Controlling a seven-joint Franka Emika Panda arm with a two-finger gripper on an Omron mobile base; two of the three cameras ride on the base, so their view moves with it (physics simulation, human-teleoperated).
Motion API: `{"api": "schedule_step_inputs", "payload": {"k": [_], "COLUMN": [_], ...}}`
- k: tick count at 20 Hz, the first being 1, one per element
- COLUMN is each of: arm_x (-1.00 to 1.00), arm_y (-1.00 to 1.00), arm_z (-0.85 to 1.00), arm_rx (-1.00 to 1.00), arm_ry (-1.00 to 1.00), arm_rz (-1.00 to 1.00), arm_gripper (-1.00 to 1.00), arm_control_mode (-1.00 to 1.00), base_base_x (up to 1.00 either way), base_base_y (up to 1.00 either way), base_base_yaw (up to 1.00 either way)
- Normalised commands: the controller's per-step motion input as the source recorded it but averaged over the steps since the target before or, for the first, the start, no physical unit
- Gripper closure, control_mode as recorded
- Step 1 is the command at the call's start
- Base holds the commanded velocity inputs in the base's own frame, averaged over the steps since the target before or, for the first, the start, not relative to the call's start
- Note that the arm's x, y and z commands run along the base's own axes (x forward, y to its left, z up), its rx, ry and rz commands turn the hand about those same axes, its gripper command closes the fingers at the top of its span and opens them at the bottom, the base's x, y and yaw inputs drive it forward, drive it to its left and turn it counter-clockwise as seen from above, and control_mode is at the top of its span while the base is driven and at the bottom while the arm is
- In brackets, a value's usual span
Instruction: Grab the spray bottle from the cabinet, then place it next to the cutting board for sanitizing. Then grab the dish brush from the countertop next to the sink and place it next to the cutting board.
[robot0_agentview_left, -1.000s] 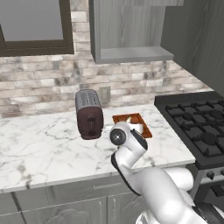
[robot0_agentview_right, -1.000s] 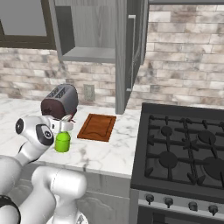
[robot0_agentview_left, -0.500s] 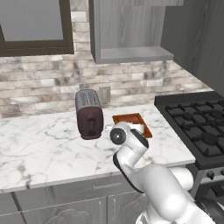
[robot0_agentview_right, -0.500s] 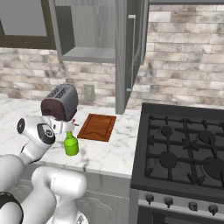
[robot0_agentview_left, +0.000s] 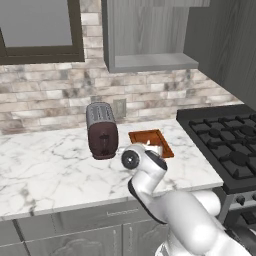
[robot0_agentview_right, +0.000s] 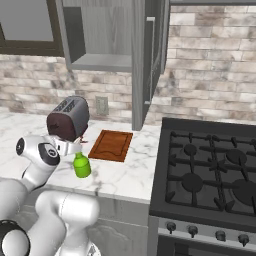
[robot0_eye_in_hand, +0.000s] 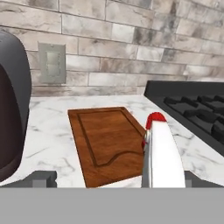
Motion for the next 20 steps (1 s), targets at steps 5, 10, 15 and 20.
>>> {"api": "schedule_step_inputs", "payload": {"k": [5, 10, 15, 20], "arm_x": [-0.28, -0.19, -0.18, -0.35], "arm_y": [-0.07, -0.16, -0.22, -0.12], "arm_z": [0.00, 0.00, 0.00, 0.08], "arm_rx": [0.00, 0.00, 0.01, 0.01], "arm_ry": [-0.01, -0.01, -0.02, -0.08], "arm_rz": [0.00, 0.00, 0.00, 0.00], "arm_gripper": [-1.00, -1.00, -1.00, -1.00], "arm_control_mode": [-1.00, -1.00, -1.00, -1.00], "base_base_x": [0.00, 0.00, 0.00, 0.00], "base_base_y": [0.00, 0.00, 0.00, 0.00], "base_base_yaw": [0.00, 0.00, 0.00, 0.00]}}
